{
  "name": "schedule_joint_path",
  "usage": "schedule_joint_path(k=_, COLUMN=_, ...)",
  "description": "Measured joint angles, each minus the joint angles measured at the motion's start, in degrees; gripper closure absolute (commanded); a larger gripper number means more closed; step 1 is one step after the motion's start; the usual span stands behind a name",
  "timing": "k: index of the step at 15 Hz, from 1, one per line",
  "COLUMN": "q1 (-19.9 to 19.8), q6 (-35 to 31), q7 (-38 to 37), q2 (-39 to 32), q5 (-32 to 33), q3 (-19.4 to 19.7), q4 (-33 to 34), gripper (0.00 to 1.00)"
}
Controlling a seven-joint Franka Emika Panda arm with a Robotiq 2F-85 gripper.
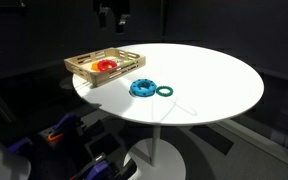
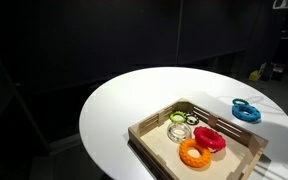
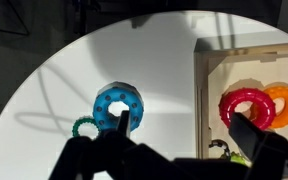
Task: Remove the blue ring from the wooden tray and put it on the table
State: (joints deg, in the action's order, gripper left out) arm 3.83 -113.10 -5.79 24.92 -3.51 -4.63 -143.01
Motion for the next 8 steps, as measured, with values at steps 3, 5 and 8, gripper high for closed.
schedule_joint_path(k=3, q1=0.3, q6=2.8, q7=0.0, q2=2.2, q5=0.0, q3=-0.1, q4=1.0, gripper=0.0)
schedule_joint_path(k=5, q1=0.6, q6=3.9, q7=0.0, q2=3.1, q5=0.0, q3=-0.1, q4=1.5, gripper=0.0)
schedule_joint_path(k=8, q1=0.7, q6=4.6, q7=0.0, q2=3.6, q5=0.0, q3=-0.2, q4=1.9, gripper=0.0)
